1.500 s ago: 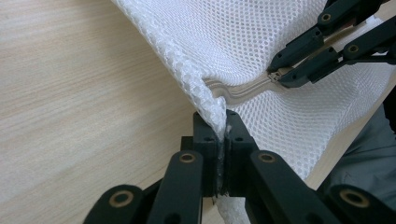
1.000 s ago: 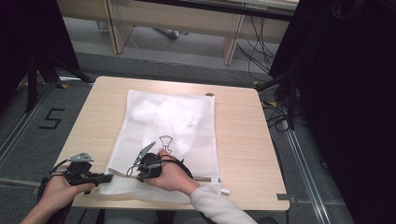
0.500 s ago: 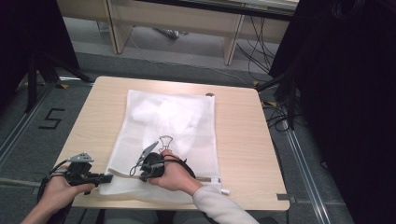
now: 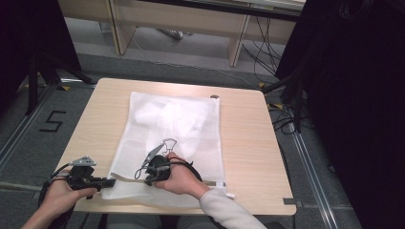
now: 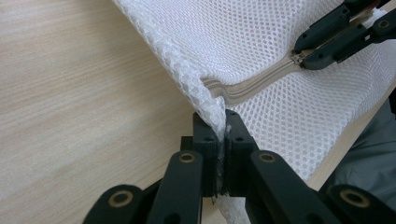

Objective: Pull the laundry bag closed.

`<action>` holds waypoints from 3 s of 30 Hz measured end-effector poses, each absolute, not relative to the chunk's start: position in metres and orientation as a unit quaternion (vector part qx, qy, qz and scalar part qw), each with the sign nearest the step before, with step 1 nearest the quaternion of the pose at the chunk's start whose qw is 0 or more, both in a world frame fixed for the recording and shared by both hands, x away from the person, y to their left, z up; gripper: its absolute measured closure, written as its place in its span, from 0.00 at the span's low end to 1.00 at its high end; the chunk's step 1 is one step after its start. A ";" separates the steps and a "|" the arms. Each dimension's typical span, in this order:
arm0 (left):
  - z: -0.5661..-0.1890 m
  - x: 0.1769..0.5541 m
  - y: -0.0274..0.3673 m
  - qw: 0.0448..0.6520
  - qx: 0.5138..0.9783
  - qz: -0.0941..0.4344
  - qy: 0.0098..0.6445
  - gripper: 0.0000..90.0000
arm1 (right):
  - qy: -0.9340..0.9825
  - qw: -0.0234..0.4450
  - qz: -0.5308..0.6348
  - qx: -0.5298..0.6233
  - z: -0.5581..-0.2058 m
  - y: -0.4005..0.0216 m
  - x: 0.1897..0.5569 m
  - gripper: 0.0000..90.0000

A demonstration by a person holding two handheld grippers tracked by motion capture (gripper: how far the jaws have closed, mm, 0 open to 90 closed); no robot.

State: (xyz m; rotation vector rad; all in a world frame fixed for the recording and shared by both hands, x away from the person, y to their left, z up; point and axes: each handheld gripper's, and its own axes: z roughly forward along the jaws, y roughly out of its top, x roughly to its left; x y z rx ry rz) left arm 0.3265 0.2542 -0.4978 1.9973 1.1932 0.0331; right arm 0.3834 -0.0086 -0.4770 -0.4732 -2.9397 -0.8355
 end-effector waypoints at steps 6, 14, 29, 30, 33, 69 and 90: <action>-0.498 0.327 0.254 0.395 0.789 0.014 0.471 0.95 | -0.950 0.026 -0.270 -0.154 -0.475 -0.012 0.385 0.92; -0.498 0.326 0.254 0.393 0.789 0.017 0.472 0.95 | -0.949 0.024 -0.270 -0.159 -0.473 -0.017 0.387 0.92; -0.499 0.327 0.254 0.391 0.790 0.018 0.473 0.95 | -0.948 0.024 -0.267 -0.169 -0.469 -0.024 0.387 0.92; -0.499 0.327 0.254 0.391 0.790 0.017 0.473 0.95 | -0.951 0.014 -0.263 -0.162 -0.470 -0.025 0.389 0.92; -0.499 0.327 0.254 0.391 0.790 0.016 0.473 0.95 | -0.949 0.021 -0.267 -0.168 -0.469 -0.027 0.389 0.92; -0.499 0.328 0.254 0.385 0.793 0.016 0.471 0.95 | -0.944 0.025 -0.274 -0.181 -0.461 -0.048 0.393 0.92; -0.501 0.327 0.253 0.391 0.788 0.020 0.475 0.95 | -0.942 0.027 -0.278 -0.185 -0.457 -0.056 0.393 0.92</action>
